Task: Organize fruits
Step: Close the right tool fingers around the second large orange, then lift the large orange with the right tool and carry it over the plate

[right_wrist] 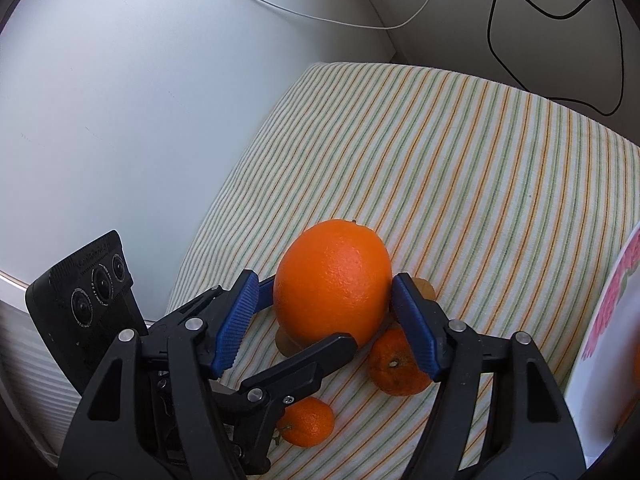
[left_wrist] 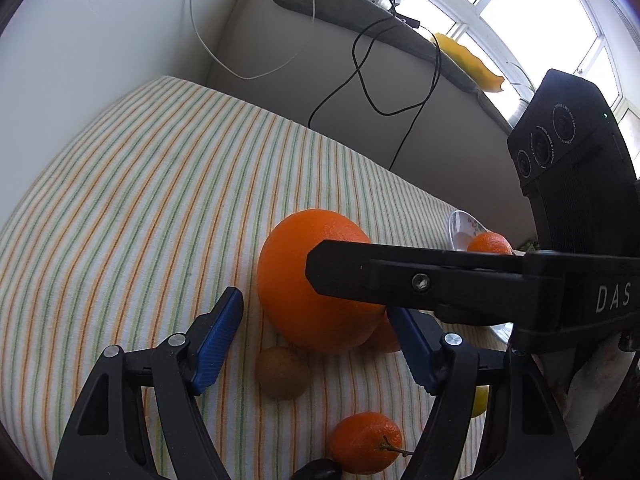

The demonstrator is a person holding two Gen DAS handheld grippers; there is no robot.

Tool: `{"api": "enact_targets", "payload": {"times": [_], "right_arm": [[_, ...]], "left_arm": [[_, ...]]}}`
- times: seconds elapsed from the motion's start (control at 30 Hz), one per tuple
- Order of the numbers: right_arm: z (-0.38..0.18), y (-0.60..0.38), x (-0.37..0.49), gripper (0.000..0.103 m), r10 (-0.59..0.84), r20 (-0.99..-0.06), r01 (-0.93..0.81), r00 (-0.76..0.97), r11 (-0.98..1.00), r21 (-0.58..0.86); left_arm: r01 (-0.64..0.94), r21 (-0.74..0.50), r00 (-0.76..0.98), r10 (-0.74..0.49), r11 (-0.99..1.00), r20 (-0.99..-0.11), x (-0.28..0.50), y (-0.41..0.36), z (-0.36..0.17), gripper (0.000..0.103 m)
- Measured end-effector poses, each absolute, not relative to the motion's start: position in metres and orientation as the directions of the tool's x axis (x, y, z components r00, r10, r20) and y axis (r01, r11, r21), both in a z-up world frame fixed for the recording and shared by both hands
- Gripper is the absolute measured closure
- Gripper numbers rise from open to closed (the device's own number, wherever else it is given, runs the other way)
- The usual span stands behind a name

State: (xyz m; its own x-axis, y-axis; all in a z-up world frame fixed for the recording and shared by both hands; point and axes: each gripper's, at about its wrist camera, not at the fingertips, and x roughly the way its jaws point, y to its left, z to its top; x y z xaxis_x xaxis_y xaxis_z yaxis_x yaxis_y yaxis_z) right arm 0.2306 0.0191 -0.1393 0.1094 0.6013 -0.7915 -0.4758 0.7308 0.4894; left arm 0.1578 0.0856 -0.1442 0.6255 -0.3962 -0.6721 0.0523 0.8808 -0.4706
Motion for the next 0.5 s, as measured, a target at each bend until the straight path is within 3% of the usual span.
{"api": "enact_targets", "payload": {"times": [0.03, 0.2, 0.5], "right_arm": [[-0.1395, 0.0215, 0.2304, 0.032, 0.596, -0.795, -0.478, 0.114, 0.734, 0.482], [-0.1432, 0.0251, 0.2318, 0.040, 0.577, -0.806, -0.483, 0.134, 0.748, 0.455], [-0.1411, 0.0221, 0.2269, 0.040, 0.587, -0.799, -0.493, 0.127, 0.736, 0.463]], "left_arm": [[0.058, -0.476, 0.625, -0.404, 0.878, -0.668, 0.1582, 0.0850, -0.1436, 0.037], [0.059, -0.453, 0.637, -0.383, 0.889, -0.669, 0.1580, 0.0813, -0.1413, 0.037], [0.038, -0.433, 0.665, -0.347, 0.900, -0.661, 0.1547, 0.0847, -0.1361, 0.037]]}}
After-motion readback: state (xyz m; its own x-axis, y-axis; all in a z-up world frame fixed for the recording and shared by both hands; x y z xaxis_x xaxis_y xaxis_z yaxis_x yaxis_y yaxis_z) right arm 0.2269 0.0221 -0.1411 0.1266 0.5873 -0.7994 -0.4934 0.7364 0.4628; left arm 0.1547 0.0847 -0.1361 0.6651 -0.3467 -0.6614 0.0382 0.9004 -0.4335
